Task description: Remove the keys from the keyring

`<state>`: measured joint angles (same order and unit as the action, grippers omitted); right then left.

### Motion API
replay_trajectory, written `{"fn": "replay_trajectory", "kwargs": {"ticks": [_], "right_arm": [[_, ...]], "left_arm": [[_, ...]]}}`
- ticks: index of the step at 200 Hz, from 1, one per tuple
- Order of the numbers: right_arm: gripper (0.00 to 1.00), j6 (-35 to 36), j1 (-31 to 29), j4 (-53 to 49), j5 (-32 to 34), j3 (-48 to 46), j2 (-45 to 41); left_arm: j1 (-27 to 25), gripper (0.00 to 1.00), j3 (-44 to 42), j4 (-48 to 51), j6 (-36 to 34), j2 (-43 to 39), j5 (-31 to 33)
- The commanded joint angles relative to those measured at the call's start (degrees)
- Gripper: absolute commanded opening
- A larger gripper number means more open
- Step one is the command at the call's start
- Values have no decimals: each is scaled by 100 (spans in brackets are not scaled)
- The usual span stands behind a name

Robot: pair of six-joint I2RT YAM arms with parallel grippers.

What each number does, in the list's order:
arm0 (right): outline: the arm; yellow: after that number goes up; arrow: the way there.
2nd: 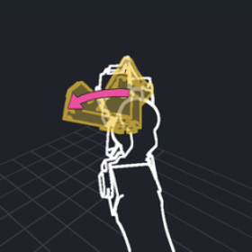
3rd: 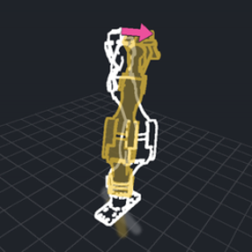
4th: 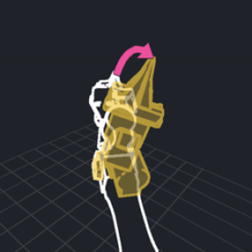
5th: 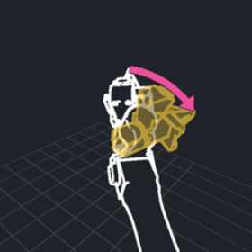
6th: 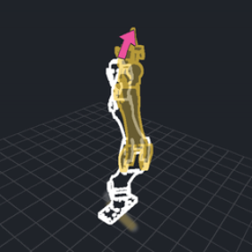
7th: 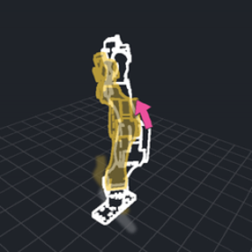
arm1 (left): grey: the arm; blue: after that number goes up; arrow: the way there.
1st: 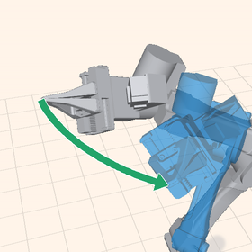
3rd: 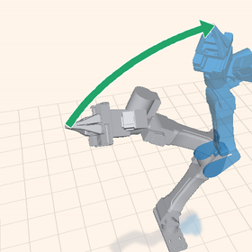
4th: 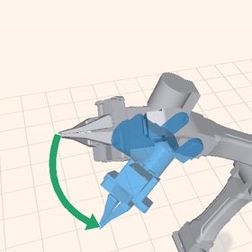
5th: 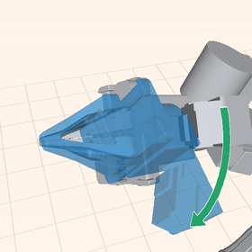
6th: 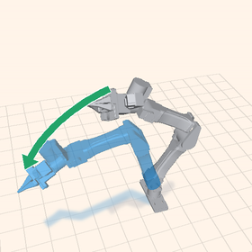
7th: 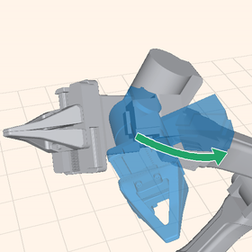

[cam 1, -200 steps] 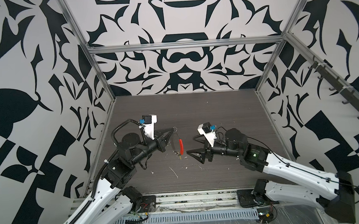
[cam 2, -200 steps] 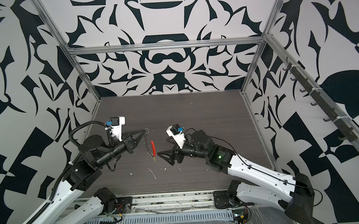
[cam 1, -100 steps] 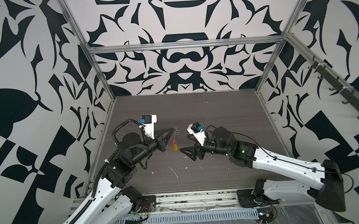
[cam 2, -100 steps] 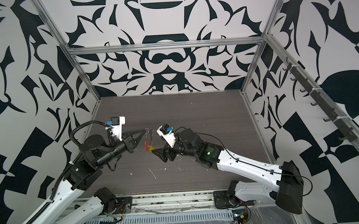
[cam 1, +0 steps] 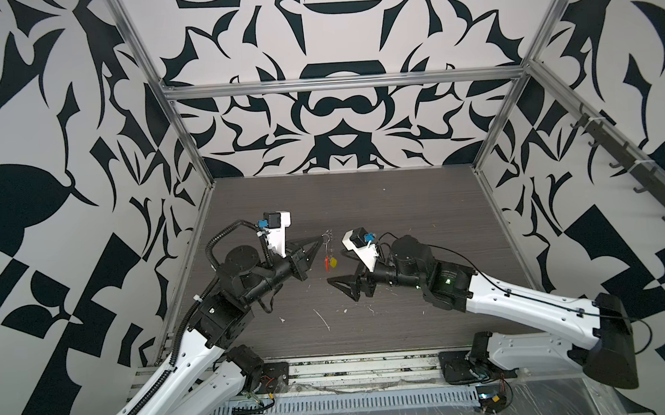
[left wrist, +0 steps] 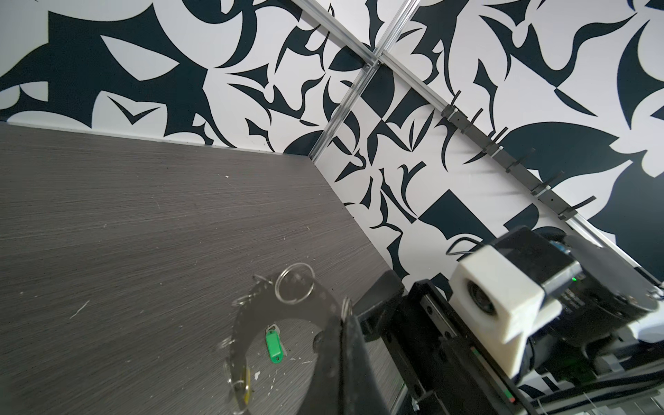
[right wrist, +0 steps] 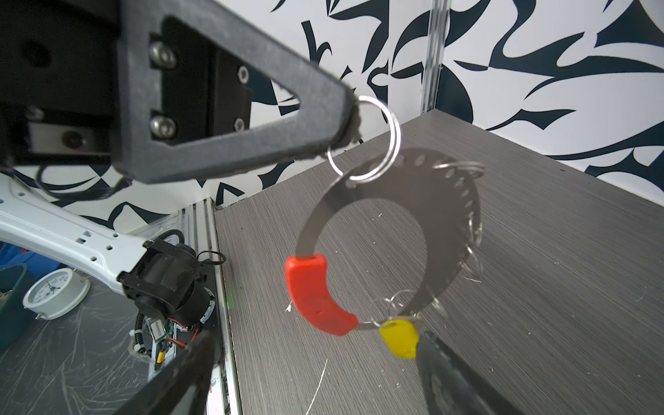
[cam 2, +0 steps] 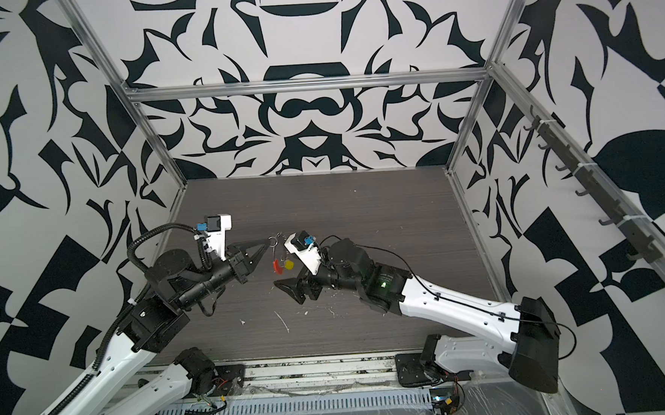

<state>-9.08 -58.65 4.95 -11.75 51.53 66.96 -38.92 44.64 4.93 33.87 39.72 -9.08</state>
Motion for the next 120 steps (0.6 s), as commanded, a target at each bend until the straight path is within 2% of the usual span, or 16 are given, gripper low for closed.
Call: {"fn": "replay_trajectory", "kwargs": {"ticks": [1,41,62,101,120], "right_arm": [[91,-14,-33,379,-42,315,72],[89,-50,-83,410,201,541,351],[82,-63,-103,342,469,640,500],[60,-33,-103,147,940,692,555],[37,-20,-102,121,1070,658,529]], "left_arm": [[-11,0,-43,-252,115,-11,28],[-10,0,-70,-356,235,70,203],[-10,0,-91,-452,300,122,150],[-11,0,-128,-466,336,142,64],[-11,0,-149,-464,340,106,61]]}}
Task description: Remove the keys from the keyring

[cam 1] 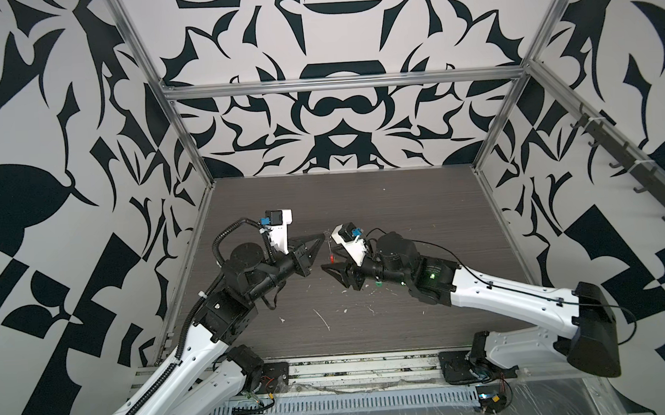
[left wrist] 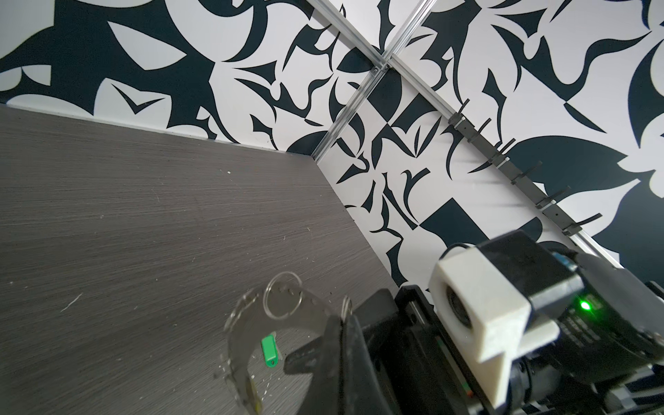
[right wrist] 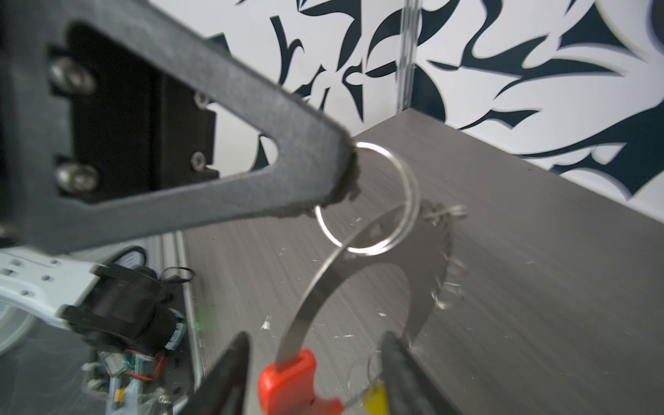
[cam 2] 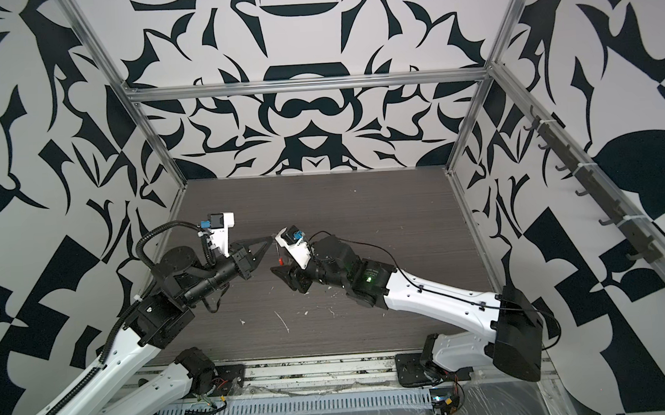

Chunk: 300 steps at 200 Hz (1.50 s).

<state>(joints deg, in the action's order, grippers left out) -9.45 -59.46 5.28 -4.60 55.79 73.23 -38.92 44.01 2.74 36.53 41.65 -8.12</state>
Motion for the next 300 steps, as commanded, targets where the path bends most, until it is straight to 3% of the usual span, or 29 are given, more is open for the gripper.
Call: {"fn": "replay_trajectory", "kwargs": {"ticks": [1,10,37,47,65,77,101,144,174,225,269,300], "right_arm": [[35,15,-22,84,368,231,-99],[23,14,-17,56,441,231,-107],[0,14,-6,18,559,220,-99],[0,14,11,-2,564,213,-116],[0,-174,206,-14,306,172,-209],[0,-488,524,77,-185,83,-310],[0,-1177,1235,196,-1357,-16,-457],[0,-2204,2105,265,-3053,-28,-476],[0,-2655,2397,697,-4019,-187,-502],[0,-2873,2457,953,-4683,-279,-567],[0,-2815,2455,970,-4794,-342,-609],[0,-2824,2457,958,-4785,-349,-606]], "left_arm": [[-11,0,-85,-247,73,-86,-33],[-11,0,-81,-248,73,-86,-40],[-10,0,-53,-206,73,-53,-74],[-9,1,-10,-118,73,-40,-59],[-11,33,85,146,-37,-78,61],[-6,45,104,292,-146,-181,103],[-3,55,39,510,-358,-449,213],[-4,63,-152,696,-716,-537,82],[-1,64,-289,421,-710,-324,-298],[128,64,-211,340,-688,-47,-529],[200,53,-37,272,-552,317,-1129],[196,39,47,286,-482,511,-1274]]}}
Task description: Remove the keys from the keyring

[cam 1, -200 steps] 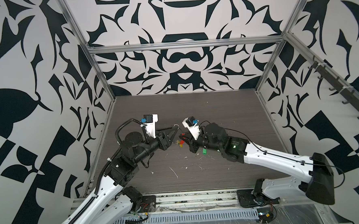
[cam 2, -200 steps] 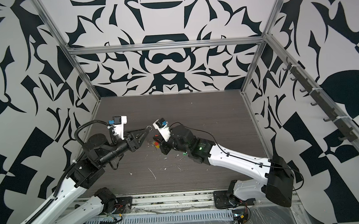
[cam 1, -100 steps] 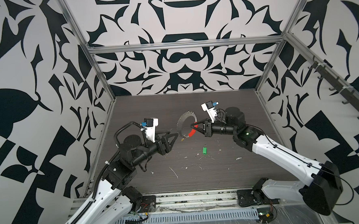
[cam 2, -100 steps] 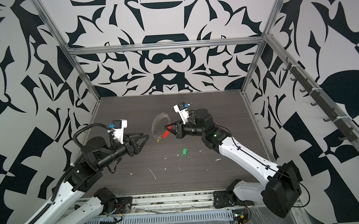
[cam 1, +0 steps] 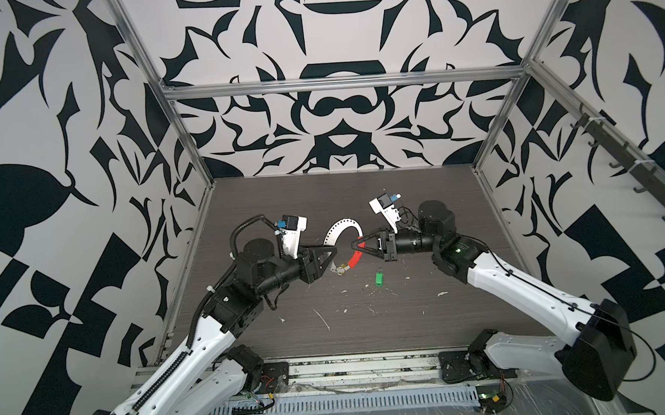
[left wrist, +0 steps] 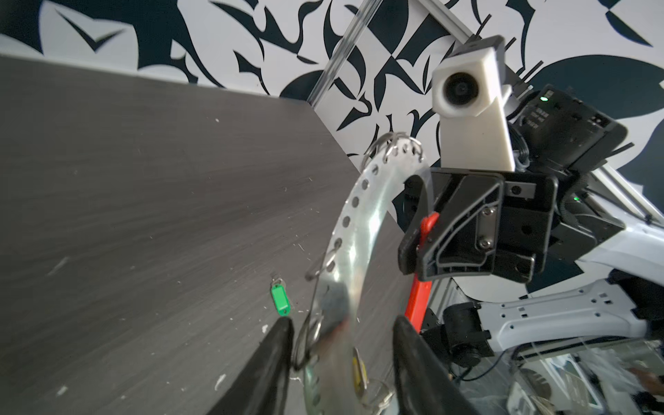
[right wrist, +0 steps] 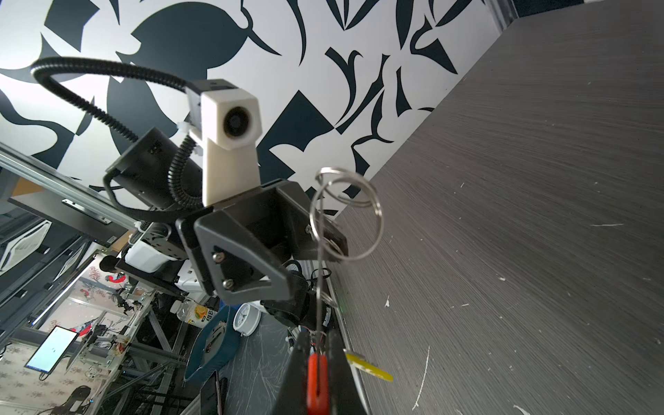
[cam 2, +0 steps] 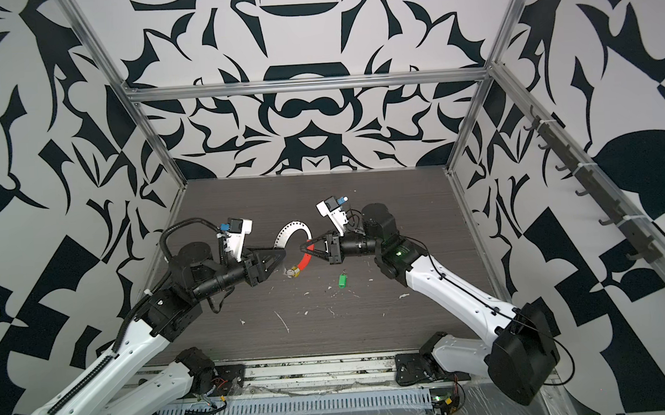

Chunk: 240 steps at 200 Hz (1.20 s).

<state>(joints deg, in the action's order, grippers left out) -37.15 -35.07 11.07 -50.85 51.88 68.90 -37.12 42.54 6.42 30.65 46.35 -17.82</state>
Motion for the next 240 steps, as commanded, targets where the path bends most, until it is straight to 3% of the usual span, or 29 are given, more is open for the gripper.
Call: {"fn": "replay_trajectory", "kwargs": {"ticks": [1,92,112,121,135,152,176,197,223,240], "right_arm": [[0,-55,18,378,-157,42,-174],[0,-29,64,195,165,-38,-40],[29,89,65,-114,413,-2,-68],[39,223,70,-374,605,39,-125],[46,454,64,-812,1043,85,-278],[51,703,65,-1236,1667,79,-477],[55,1050,24,-1352,2040,-26,-690],[55,1692,-301,-1473,2533,-125,-852],[55,2886,-1087,-1703,3822,-133,-897],[55,3397,-1489,-1530,4277,-173,-797]], "left_arm": [[19,38,193,-89,107,41,-307],[21,10,461,136,308,-12,-230],[21,1,699,492,305,48,5],[21,0,830,681,292,82,175],[21,0,1057,1010,271,145,486],[20,0,1255,1337,524,252,1041],[21,0,1809,2138,888,679,1645],[21,0,2310,2742,1180,1121,1697],[26,0,2907,3357,1529,1714,1431],[38,0,3251,3709,1664,2038,1157]]}}
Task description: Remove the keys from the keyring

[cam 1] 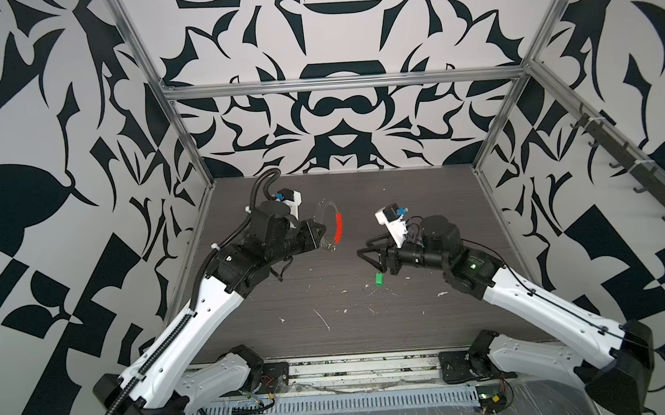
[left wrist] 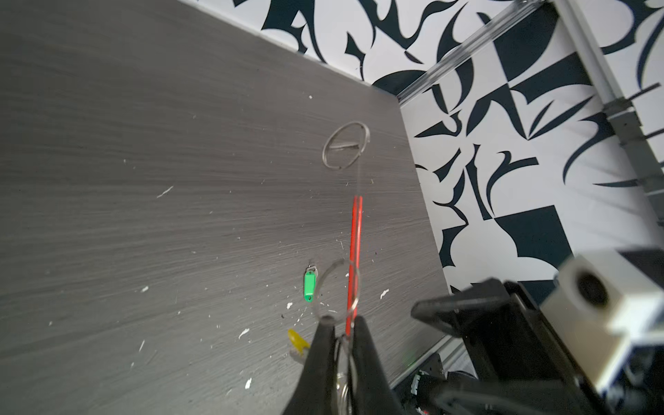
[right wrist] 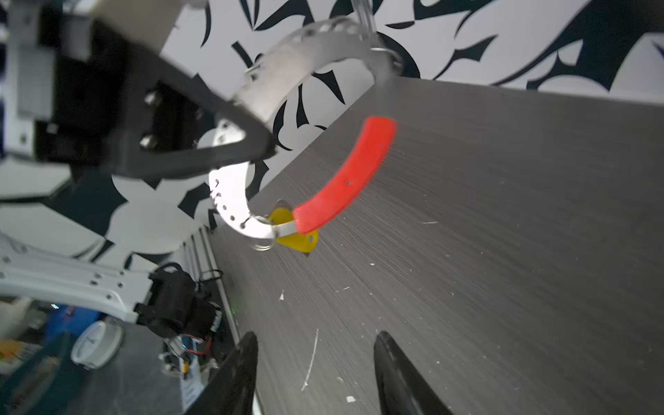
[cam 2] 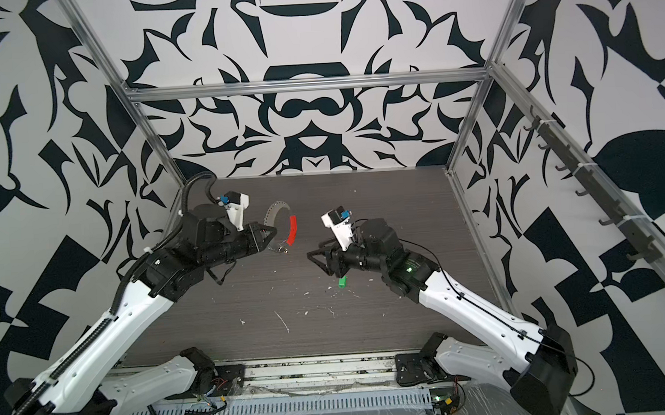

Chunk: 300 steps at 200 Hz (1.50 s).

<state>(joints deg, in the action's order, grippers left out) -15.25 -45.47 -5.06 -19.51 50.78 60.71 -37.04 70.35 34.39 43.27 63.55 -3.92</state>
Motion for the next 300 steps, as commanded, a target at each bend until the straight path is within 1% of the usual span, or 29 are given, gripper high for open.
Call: {"fn": "replay_trajectory", "kwargs": {"ticks": [1,22,45,67,87,105,151,153,156,179,195,221,231,247,257,263,272,291,300], "right_arm": [[55,1238,-464,97,1169,-66,30],[55,1739,-815,465,1674,-169,89],[56,2333,-1111,757,2120,-254,117],[56,2760,-1231,967,2359,-347,194],[56,2982,-1274,1149,2537,-394,306],[57,3164,-1373,1372,2740,-424,394],[58,3592,-1588,1709,2997,-359,711],[58,3608,-1601,1734,3164,-363,725],[58,3634,-1619,1769,3238,-372,735],[58,3869,-1729,2061,3531,-394,797],[57,4004,-1760,2055,3544,-354,836],[51,4113,-1782,1975,3560,-317,864],[47,4114,-1790,1950,3547,-323,839],[39,4079,-1806,1908,3473,-329,792],[33,4044,-1802,1851,3432,-308,776],[27,4009,-1811,1805,3420,-296,776],[16,3966,-1815,1753,3377,-275,767],[0,3740,-1810,1605,3289,-236,721],[0,3577,-1816,1477,3255,-199,689]], "left_arm": [[29,0,489,929,411,330,-250],[92,0,630,1135,616,500,-570],[386,0,453,1102,989,465,-1146],[691,0,147,961,1308,331,-1703],[835,0,-8,952,1418,235,-2032],[881,0,-79,1017,1455,186,-2189],[930,0,-297,717,1744,83,-2625],[934,0,-301,705,1757,80,-2636],[935,0,-314,697,1785,85,-2660],[933,0,-394,624,1877,70,-2839],[943,0,-459,542,1945,68,-2961],[966,0,-582,331,2119,20,-3144],[1019,0,-612,277,2179,-11,-3224],[1105,0,-675,184,2283,-42,-3320],[1143,0,-701,100,2345,-70,-3349],[1163,0,-723,45,2374,-87,-3351],[1187,7,-733,-35,2420,-114,-3343],[1221,29,-728,-219,2450,-211,-3253],[1241,38,-708,-314,2397,-277,-3167]]}}
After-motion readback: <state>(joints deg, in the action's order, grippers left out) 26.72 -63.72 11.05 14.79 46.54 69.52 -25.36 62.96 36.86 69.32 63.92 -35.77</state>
